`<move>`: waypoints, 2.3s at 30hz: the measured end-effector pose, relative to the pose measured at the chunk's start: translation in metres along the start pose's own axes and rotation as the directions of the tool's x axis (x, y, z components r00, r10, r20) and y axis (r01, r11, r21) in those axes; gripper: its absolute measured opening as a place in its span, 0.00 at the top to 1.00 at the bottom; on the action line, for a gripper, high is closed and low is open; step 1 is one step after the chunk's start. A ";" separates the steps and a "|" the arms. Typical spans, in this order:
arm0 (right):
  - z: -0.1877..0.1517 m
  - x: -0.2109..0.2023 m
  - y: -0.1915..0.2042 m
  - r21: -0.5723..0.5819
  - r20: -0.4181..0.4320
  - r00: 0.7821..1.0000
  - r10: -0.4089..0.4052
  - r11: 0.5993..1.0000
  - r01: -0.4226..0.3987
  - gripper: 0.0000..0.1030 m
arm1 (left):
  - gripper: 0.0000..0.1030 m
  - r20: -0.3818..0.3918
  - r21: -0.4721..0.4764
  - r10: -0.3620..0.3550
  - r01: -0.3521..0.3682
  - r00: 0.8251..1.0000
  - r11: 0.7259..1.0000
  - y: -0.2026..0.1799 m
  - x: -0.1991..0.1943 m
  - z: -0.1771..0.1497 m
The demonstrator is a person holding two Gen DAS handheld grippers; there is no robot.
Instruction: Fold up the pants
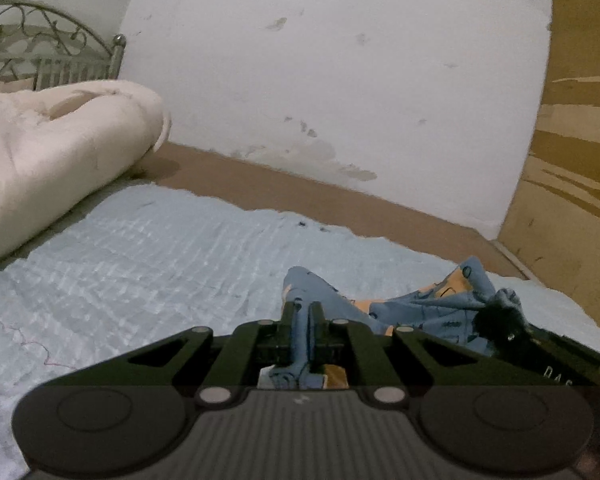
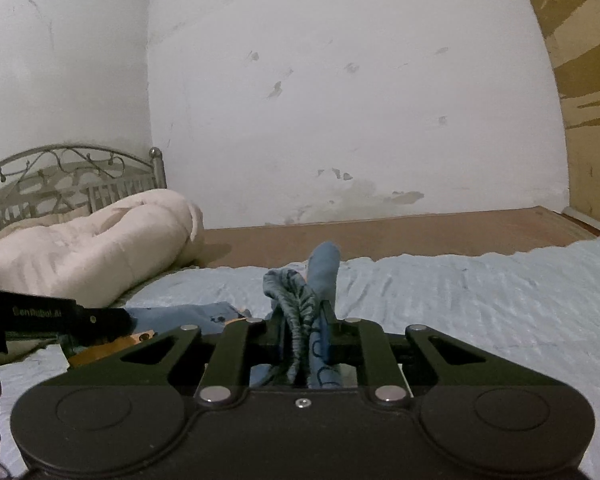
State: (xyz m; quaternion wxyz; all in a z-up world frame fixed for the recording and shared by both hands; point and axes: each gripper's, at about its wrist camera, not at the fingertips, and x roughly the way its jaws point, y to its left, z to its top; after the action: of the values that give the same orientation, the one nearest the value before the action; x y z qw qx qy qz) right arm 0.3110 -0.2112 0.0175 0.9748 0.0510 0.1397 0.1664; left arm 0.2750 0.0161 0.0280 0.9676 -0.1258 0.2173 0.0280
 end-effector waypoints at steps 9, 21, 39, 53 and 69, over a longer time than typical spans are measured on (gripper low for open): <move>-0.025 0.038 -0.016 0.071 -0.082 0.996 -0.032 0.997 0.038 0.84 | 0.95 -0.078 -0.003 0.024 -0.024 0.997 1.000 0.011 0.036 -0.024; -0.037 0.042 -0.028 0.137 -0.099 0.994 -0.046 0.989 0.059 0.84 | 0.94 -0.115 0.001 0.041 -0.042 0.992 0.999 0.013 0.037 -0.030; -0.034 0.004 -0.025 0.133 -0.131 0.985 -0.110 0.983 0.128 0.25 | 0.05 -0.103 -0.016 0.060 -0.062 0.993 0.998 0.023 -0.018 -0.037; -0.050 -0.110 0.017 0.077 -0.059 0.993 -0.101 0.991 0.106 0.01 | 0.01 -0.030 0.081 0.056 -0.053 0.998 0.995 0.025 -0.120 -0.063; -0.076 -0.205 0.052 -0.009 0.007 0.993 -0.121 0.993 0.121 0.01 | 0.01 -0.015 0.181 0.075 -0.071 0.997 0.981 0.032 -0.177 -0.103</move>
State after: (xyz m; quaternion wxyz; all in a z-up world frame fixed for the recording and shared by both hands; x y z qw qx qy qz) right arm 0.0878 -0.2279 0.0049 0.9837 0.0386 0.1389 0.1076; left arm 0.0689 0.0209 0.0060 0.9708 -0.0298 0.2342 0.0424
